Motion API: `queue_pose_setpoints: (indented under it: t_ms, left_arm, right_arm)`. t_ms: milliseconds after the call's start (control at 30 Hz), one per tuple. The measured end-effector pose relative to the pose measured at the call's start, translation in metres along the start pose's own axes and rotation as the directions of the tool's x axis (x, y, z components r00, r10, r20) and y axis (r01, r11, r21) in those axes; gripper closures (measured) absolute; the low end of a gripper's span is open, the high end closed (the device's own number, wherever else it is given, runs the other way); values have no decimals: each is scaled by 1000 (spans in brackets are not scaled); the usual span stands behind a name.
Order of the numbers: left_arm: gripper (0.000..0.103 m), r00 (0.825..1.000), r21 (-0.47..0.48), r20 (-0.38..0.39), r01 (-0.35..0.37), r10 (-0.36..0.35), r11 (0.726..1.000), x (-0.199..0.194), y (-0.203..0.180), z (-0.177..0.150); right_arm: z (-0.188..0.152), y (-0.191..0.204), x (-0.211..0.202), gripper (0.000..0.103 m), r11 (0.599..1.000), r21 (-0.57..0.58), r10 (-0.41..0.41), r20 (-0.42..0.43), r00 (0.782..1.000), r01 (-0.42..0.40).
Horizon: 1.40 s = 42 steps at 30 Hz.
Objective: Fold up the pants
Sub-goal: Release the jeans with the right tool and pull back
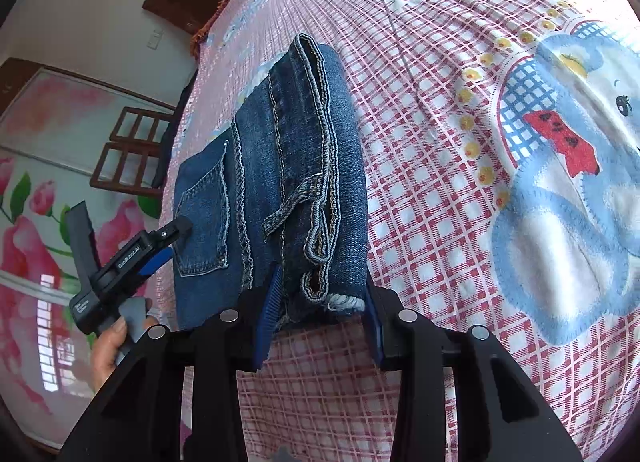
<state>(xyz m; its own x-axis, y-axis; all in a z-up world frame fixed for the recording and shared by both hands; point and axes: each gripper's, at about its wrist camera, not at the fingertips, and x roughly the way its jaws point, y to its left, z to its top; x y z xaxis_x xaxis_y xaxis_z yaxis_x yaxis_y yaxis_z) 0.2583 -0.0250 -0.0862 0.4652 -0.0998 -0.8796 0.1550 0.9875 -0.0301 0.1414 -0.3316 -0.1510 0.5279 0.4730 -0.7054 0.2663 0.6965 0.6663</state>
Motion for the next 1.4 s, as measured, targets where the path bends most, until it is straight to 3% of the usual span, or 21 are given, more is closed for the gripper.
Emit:
queue_pose_setpoints:
  t_ms: [167,233,300,367,433,533,633,733,833,933,1133,1400]
  left_arm:
    - [2,998,34,-2,-70,70,997,-36,15,-52]
    - [2,991,30,-49,-126,127,992,-39,26,-77]
    - [2,985,-15,-133,-117,114,993,-37,41,-96]
    - [2,972,-62,-199,-144,129,988,-38,51,-121]
    - [2,962,-95,-227,-175,150,980,-42,58,-140]
    - [2,969,-116,-174,-195,173,974,-52,53,-156]
    - [2,976,-72,-69,-213,208,974,-63,34,-163]
    - [2,979,-35,-3,-206,206,978,-69,15,-169]
    - [2,985,-28,7,-171,171,985,-68,5,-175]
    - [2,990,-21,-41,-139,138,990,-62,-2,-176]
    - [2,984,-13,23,-174,175,985,-74,-7,-158]
    - [2,976,-6,74,-204,204,979,-82,-2,-133]
  right_arm:
    - [-14,0,-23,67,995,-48,-84,14,996,85]
    - [-21,-4,-34,67,991,-54,-121,16,993,121]
    - [-28,-6,-43,66,984,-60,-167,8,986,167]
    - [-36,-5,-52,48,973,-77,-218,19,976,219]
    - [-45,1,-58,48,959,-117,-254,33,967,256]
    - [-59,17,-61,48,932,-190,-302,62,951,309]
    - [-72,32,-58,37,888,-263,-360,111,926,377]
    - [-81,41,-52,37,857,-315,-384,133,914,407]
    - [-90,44,-49,37,836,-339,-408,143,902,432]
    - [-94,45,-45,37,818,-357,-427,150,892,452]
    - [-100,59,-36,37,778,-407,-451,168,877,478]
    - [-100,79,-28,37,764,-445,-439,171,882,467]
